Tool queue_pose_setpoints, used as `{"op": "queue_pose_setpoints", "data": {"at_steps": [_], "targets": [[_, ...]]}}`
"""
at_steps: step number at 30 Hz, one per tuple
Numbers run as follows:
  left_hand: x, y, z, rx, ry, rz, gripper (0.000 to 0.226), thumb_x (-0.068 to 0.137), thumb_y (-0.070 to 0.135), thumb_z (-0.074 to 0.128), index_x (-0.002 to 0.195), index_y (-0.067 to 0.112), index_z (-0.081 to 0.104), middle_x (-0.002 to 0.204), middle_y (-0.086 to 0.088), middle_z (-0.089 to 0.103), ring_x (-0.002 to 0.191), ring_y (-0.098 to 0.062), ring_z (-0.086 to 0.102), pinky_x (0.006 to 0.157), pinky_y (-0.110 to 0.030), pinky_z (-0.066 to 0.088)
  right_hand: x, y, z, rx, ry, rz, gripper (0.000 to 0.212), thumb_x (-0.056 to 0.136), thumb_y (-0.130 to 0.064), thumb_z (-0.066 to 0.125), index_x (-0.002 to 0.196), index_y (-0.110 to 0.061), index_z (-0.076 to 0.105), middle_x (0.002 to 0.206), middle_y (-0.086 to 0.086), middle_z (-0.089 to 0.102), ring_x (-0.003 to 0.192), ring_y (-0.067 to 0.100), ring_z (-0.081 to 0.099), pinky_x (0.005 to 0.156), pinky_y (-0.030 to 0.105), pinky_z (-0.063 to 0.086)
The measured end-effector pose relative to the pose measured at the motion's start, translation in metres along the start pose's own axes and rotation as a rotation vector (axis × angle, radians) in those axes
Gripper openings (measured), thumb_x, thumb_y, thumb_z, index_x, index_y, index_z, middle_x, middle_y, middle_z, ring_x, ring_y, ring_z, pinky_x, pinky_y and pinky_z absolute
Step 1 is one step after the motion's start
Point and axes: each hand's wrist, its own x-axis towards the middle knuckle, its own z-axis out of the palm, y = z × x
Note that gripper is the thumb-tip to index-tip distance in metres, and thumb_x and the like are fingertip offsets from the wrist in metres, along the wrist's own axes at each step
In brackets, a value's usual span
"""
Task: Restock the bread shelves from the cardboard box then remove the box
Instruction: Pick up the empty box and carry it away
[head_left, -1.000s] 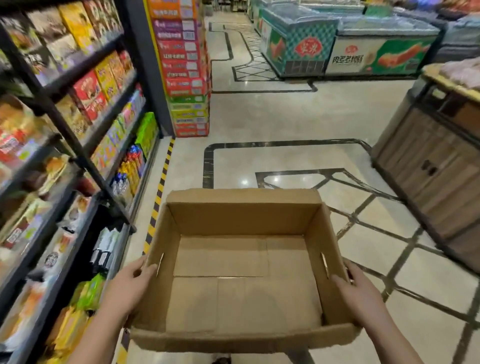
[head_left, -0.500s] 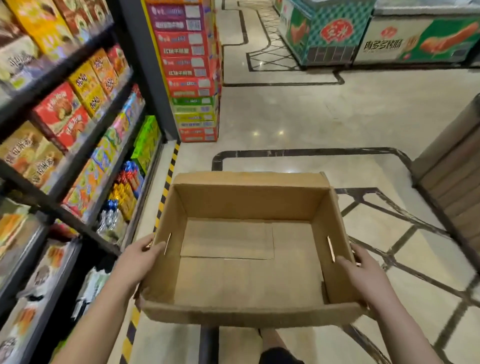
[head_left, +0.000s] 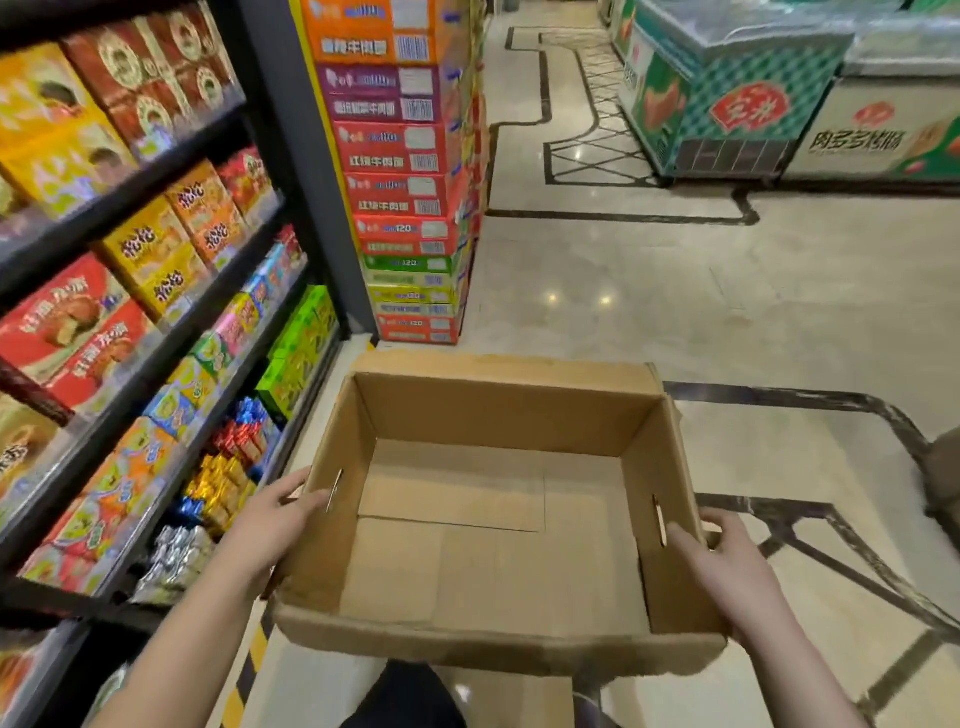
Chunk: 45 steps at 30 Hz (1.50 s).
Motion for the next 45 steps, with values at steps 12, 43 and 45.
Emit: {"op": "queue_pose_setpoints", "data": {"at_steps": [12,43,45], "targets": [[0.288,0.138,0.059,-0.093,-0.031,-0.064,0.039,0.1,0.015,0.066,0.137,0.024,0.057,0.085,0.001,0.066,0.077,-0.027,0.069,0.068,-0.035,0.055,0.247,-0.184,0.066,-0.177,-0.022,0.015,0.045,0.101,-0.038,0.059,0.14,-0.019,0.049,0.13,0.012,0.067,0.105,0.032,0.064,0.083,0.038,0.05],[0.886,0.098,0.35,0.289,-0.126,-0.232,0.029,0.107,0.019,0.052,0.134,0.029,0.051,0.108,0.001,0.072,0.091,-0.011,0.068,0.071,-0.013,0.047,0.87,-0.246,0.324,-0.253,-0.089,0.188,0.037,0.099,-0.024,0.062,0.136,-0.026,0.064,0.115,0.01,0.069,0.094,0.029,0.057,0.084,0.044,0.051],[0.921,0.063,0.369,0.279,-0.134,-0.24,0.033,0.105,0.018,0.055,0.136,0.029,0.053,0.111,-0.004,0.074,0.096,-0.02,0.07,0.078,-0.025,0.052,0.894,-0.225,0.354,-0.232,-0.105,0.217,0.036,0.099,-0.027,0.063,0.135,-0.028,0.064,0.114,0.008,0.068,0.097,0.028,0.057,0.085,0.043,0.049]]}}
